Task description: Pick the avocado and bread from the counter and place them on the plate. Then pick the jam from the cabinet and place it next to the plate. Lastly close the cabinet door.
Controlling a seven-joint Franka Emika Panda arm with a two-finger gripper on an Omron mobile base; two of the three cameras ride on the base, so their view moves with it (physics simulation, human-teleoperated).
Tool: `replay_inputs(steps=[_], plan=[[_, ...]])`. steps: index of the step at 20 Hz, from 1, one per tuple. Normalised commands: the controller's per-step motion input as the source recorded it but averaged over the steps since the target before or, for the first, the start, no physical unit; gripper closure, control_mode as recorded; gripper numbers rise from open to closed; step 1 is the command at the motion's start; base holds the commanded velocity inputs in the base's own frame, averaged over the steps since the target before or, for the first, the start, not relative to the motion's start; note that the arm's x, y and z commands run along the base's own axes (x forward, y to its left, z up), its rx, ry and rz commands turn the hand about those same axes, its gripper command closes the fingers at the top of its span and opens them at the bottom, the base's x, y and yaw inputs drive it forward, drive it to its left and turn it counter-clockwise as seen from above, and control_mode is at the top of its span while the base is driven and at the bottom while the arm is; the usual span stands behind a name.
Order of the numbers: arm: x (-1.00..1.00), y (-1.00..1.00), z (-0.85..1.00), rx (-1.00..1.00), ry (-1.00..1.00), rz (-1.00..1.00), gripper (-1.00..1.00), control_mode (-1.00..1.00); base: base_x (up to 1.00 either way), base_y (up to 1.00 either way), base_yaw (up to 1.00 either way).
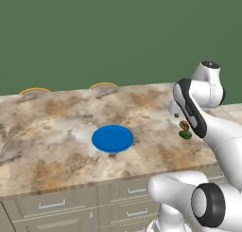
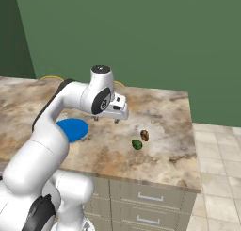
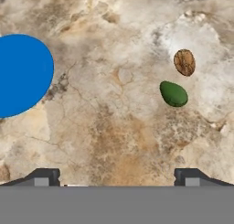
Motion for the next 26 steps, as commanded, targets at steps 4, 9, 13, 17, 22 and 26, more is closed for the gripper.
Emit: replay_inputs(steps=[4, 9, 13, 17, 22, 26], plan=[[0.0, -0.24, -0.28, -0.03, 0.08, 0.0, -1.0, -1.0, 0.0, 0.0, 0.0], [0.0, -0.28, -0.28, -0.03, 0.07, 0.0, -1.0, -1.0, 0.0, 0.0, 0.0], [0.0, -0.31, -0.24, -0.01, 0.02, 0.0, -1.0, -1.0, 0.0, 0.0, 0.0], [0.0, -0.23, -0.24, 0.0, 0.0, 0.0, -1.0, -1.0, 0.0, 0.0, 0.0], [0.0, -0.16, -0.2, 0.0, 0.0, 0.0, -1.0, -1.0, 0.0, 0.0, 0.0], [0.0, 0.0, -0.21, 0.0, 0.0, 0.0, -1.0, -1.0, 0.0, 0.0, 0.0]])
